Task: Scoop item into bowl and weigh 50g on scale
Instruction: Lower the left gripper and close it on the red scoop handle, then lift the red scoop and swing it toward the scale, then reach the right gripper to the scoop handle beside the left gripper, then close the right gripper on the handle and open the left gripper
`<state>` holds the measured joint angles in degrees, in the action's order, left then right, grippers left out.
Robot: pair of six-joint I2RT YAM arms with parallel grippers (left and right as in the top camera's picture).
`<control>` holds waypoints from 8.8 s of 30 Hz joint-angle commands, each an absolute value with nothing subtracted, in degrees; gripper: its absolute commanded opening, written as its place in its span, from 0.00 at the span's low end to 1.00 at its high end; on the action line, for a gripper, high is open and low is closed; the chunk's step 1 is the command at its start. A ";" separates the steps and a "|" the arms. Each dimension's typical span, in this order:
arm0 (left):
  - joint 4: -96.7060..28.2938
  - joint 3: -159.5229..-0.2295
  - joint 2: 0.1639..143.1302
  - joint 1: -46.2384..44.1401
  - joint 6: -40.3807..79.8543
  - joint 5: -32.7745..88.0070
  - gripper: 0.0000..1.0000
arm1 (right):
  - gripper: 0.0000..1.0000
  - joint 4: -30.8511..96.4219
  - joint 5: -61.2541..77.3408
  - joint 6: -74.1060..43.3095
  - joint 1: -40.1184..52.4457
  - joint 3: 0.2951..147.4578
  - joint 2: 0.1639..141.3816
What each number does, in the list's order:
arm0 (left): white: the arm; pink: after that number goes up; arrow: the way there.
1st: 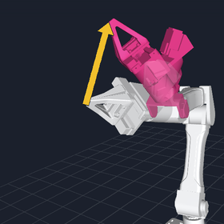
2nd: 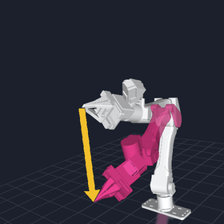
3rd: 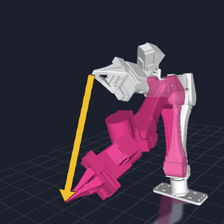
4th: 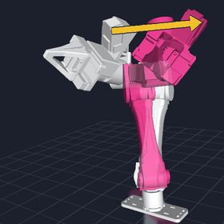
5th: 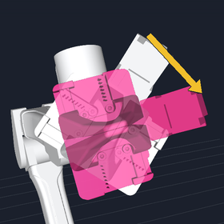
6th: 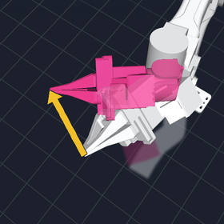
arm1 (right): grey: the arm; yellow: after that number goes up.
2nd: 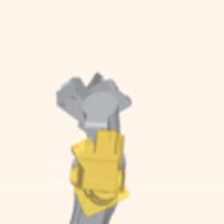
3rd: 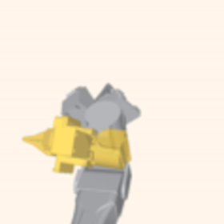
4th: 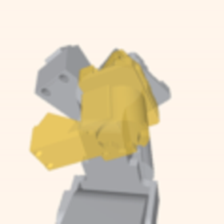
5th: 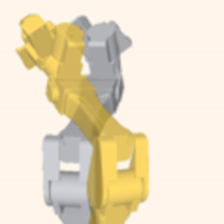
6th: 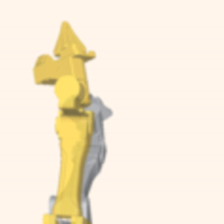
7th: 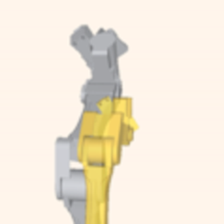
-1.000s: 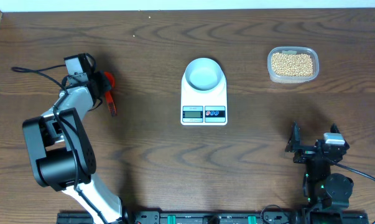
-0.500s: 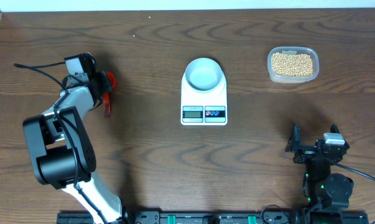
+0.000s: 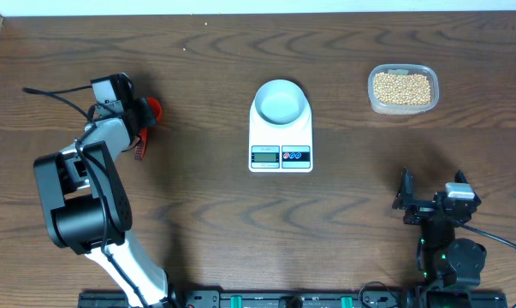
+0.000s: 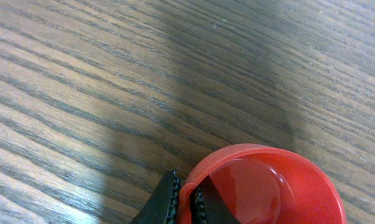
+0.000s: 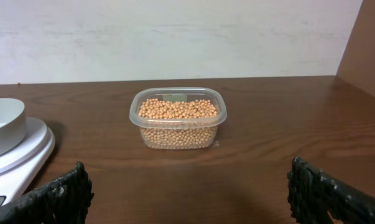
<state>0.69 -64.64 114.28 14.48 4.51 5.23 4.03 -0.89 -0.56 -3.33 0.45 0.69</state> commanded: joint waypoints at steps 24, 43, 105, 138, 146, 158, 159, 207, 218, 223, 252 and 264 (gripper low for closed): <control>-37.56 -65.71 82.67 11.44 72.05 8.47 0.07 | 0.99 4.21 -0.95 0.30 -3.66 0.32 0.34; -41.98 -65.60 82.72 0.69 85.67 9.67 0.07 | 0.99 4.21 -0.95 0.30 -3.66 0.32 0.34; -42.83 -65.58 82.72 -0.47 86.26 9.63 0.07 | 0.99 -1.56 41.50 -12.78 -3.66 25.02 34.70; -42.83 -65.06 82.74 -0.47 88.95 9.91 0.07 | 0.99 1.48 49.65 -24.05 25.87 62.98 90.70; -42.48 -65.06 82.74 -0.47 92.71 12.99 0.07 | 0.70 -6.87 41.54 -36.03 32.10 62.98 94.37; -40.42 -65.06 82.72 -0.47 92.68 20.80 0.07 | 0.59 -9.23 36.56 -39.18 36.82 62.98 94.96; -40.42 -65.06 82.72 -0.47 92.66 21.61 0.07 | 0.57 -9.23 36.56 -39.18 36.84 62.98 94.96; -37.19 -65.06 82.72 -6.72 92.71 24.01 0.07 | 0.20 -9.45 21.28 -46.70 41.30 62.98 95.61; -37.19 -65.06 82.72 -6.72 92.71 24.01 0.07 | 0.07 -9.45 20.86 -46.70 41.30 62.98 95.61; -37.19 -65.06 82.74 -6.72 92.71 24.01 0.07 | 0.01 -9.45 20.86 -46.70 41.30 62.98 95.61; -35.68 -65.06 82.72 -6.72 90.21 23.99 0.55 | 0.01 -5.04 18.33 -42.83 37.43 62.98 95.61; -30.30 -65.06 82.72 -6.72 73.10 23.99 0.56 | 0.01 -4.05 20.51 -37.76 33.30 62.98 95.59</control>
